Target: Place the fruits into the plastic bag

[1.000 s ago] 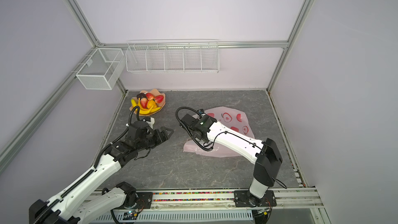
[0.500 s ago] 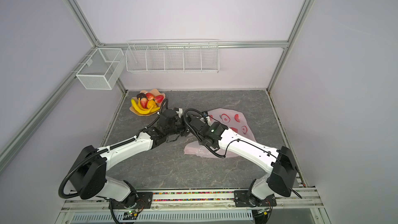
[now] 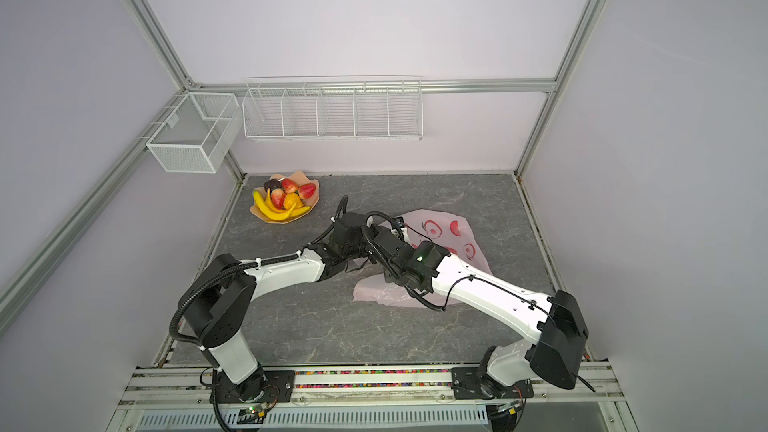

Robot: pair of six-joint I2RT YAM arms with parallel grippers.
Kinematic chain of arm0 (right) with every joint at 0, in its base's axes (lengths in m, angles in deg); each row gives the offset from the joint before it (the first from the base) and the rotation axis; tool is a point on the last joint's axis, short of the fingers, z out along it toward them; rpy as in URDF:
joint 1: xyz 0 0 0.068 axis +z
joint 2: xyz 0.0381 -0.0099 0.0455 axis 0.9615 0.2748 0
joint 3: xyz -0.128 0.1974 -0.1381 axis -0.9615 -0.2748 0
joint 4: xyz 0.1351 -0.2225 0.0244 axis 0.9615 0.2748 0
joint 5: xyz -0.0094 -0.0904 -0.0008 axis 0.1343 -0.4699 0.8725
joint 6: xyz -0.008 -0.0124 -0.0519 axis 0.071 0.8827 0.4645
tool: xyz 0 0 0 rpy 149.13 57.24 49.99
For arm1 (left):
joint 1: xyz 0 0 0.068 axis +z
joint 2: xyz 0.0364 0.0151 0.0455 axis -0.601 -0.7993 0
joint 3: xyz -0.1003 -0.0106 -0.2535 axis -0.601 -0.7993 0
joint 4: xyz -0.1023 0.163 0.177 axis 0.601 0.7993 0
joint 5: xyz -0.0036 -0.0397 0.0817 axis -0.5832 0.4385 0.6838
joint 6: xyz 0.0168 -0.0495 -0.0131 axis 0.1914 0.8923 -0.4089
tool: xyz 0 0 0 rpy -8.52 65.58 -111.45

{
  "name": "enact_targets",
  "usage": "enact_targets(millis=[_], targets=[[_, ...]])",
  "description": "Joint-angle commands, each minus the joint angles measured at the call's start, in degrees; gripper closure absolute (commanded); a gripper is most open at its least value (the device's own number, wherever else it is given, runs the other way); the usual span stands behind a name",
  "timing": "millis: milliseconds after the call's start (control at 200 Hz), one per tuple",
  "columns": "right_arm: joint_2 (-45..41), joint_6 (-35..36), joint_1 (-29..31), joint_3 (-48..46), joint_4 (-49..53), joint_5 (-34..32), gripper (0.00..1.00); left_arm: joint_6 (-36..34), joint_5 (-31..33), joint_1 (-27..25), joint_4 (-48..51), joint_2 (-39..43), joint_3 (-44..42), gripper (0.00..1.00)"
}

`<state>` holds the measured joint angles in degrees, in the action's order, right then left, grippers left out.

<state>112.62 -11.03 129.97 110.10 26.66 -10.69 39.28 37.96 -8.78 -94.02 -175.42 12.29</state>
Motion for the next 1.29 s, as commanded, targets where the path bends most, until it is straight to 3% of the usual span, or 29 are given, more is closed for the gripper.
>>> enact_targets(millis=[0,90,180,320,650,795,1060,1290], targets=[[-1.85,-3.49,-0.81,-0.64,0.95,2.68,0.8,-0.46,-0.42,-0.08,-2.22,-0.35,2.51,0.99],[-1.52,-8.34,-1.72,1.15,4.78,3.26,0.41,-2.23,-0.37,-0.08,-0.45,1.02,2.2,1.0],[-0.81,-11.94,-1.96,2.73,6.35,4.61,0.25,-2.42,-1.22,-0.12,-0.66,1.25,2.02,1.0],[0.25,-16.79,-2.22,3.52,6.32,5.74,0.14,-2.51,-1.51,-0.25,-0.66,2.25,0.86,1.0],[0.82,-21.57,0.77,-4.04,-3.35,1.69,0.03,-2.88,-1.95,-0.34,-0.23,3.53,0.31,1.0],[1.14,-23.07,1.32,-5.42,-2.29,-3.2,0.04,-3.05,-1.98,-0.34,-0.13,4.0,-0.17,1.0],[3.22,-21.28,1.06,-4.17,-2.4,-7.15,0.19,-3.91,-2.12,-0.42,0.77,4.68,-0.53,1.0],[3.87,-21.31,1.05,-1.94,0.5,-6.98,0.58,-6.74,-2.94,-0.36,2.93,3.93,1.25,1.0]])
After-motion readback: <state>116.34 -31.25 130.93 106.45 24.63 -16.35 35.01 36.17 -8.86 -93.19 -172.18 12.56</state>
